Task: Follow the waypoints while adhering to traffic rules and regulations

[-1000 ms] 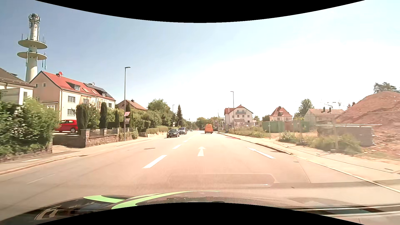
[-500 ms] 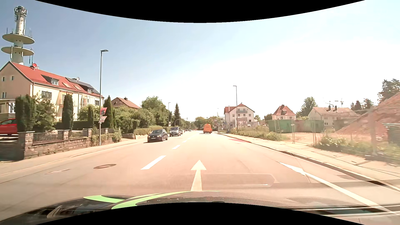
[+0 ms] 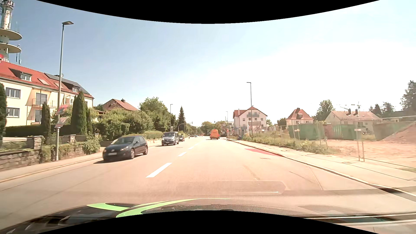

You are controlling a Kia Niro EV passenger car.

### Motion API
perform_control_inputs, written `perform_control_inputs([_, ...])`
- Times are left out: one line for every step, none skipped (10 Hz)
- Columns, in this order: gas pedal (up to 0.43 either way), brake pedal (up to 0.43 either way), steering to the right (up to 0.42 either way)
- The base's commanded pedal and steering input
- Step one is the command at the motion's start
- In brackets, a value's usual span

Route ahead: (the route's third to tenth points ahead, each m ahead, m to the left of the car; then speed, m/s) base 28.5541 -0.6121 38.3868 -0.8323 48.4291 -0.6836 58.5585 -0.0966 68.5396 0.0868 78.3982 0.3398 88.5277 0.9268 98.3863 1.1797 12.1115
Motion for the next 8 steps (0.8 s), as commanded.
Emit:
perform_control_inputs([0.067, 0.0, 0.001])
perform_control_inputs([0.067, 0.0, 0.001])
perform_control_inputs([0.067, 0.0, 0.002])
perform_control_inputs([0.067, 0.0, 0.001])
perform_control_inputs([0.067, 0.0, 0.001])
perform_control_inputs([0.067, 0.0, 0.001])
perform_control_inputs([0.067, 0.0, 0.001])
perform_control_inputs([0.067, 0.0, 0.001])
